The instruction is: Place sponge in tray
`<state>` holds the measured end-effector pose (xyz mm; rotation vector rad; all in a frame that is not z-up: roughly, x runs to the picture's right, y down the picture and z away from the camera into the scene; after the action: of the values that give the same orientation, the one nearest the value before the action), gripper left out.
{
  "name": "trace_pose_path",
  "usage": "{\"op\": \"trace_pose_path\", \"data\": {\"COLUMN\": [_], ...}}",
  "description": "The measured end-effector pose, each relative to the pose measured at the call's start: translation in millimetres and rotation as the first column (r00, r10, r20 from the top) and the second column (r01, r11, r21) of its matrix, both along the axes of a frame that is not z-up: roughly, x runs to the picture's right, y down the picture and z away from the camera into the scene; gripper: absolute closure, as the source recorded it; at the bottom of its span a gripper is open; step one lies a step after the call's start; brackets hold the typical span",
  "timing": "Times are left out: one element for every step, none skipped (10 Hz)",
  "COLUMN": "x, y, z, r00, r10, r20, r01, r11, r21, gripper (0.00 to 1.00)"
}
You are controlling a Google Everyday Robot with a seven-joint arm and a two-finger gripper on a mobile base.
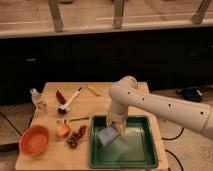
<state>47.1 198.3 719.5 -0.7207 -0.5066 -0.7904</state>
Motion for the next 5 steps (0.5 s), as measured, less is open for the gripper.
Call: {"op": "trace_pose_path", "data": {"x": [1.0, 1.6, 2.5, 4.0, 5.5], "y": [0.3, -0.1, 0.2, 1.1, 1.4], "z": [0.4, 0.5, 1.0, 1.4, 1.6], "r00": [1.000, 1.000, 1.000, 1.000, 1.000], "r10": [-0.002, -0.003, -0.004, -0.007, -0.007], "r20": [0.004, 0.006, 0.009, 0.013, 0.013], "r01": [0.002, 0.003, 0.004, 0.007, 0.007], "r11": [1.0000, 1.0000, 1.0000, 1.0000, 1.0000], "r21": [0.000, 0.001, 0.001, 0.001, 0.001], "gripper": [0.71, 0.71, 0.71, 0.76, 0.79]}}
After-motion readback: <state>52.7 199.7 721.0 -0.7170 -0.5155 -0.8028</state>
